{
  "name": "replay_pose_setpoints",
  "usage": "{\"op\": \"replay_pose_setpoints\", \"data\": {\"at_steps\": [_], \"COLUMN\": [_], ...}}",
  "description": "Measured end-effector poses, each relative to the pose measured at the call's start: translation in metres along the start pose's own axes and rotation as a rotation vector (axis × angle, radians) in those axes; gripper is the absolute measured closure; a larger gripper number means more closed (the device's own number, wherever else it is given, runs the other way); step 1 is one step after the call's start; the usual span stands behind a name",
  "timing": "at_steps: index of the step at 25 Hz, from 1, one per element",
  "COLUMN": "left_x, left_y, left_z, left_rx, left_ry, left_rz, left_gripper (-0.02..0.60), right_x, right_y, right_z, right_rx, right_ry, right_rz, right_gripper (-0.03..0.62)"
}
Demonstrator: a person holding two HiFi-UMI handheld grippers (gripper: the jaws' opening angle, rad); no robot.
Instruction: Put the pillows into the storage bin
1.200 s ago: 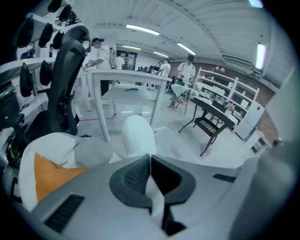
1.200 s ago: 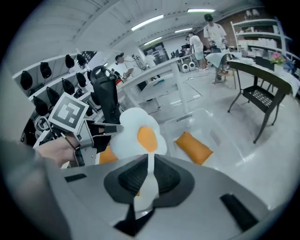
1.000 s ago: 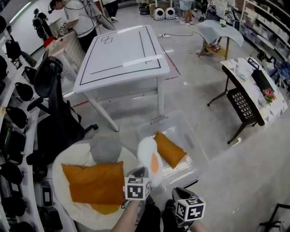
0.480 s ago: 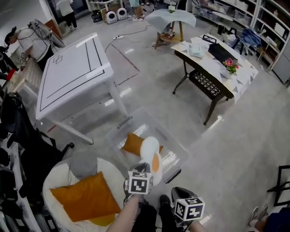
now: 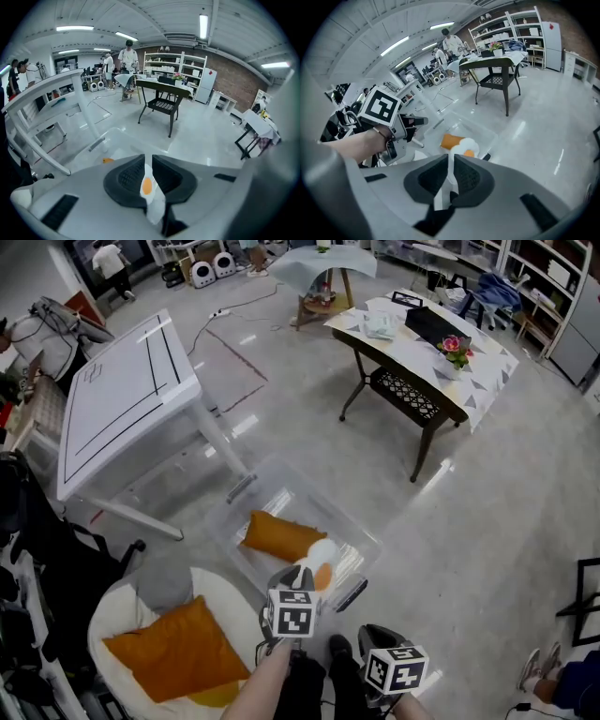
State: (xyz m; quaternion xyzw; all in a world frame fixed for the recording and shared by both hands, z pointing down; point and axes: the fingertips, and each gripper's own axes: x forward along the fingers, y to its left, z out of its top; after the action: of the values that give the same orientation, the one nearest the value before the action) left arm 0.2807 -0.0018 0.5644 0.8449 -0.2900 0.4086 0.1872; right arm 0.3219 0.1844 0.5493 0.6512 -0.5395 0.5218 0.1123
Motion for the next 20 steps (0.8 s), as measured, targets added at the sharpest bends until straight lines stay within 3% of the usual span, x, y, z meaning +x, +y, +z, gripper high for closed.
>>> {"op": "replay_pose_setpoints", "data": {"at_steps": [7, 20], "left_x": [-0.019, -0.088], "left_y": [0.036, 0.185], "left_z": [-0.05, -0.18], "left_rx": [-0.132, -0.42], "left_ry": [0.024, 0.042], "left_rz": [0.077, 0.334], "left_gripper": [0.507, 0.463], "right_x": [0.022, 0.104], "right_y": [0.026, 0.146], "right_z": [0.002, -0.025], "right_rx": [-0.115, -0.401], "right_ry": [0.075, 0.242], "right_rz": [0.07, 0.23], "right_gripper": [0.557, 0.557]}}
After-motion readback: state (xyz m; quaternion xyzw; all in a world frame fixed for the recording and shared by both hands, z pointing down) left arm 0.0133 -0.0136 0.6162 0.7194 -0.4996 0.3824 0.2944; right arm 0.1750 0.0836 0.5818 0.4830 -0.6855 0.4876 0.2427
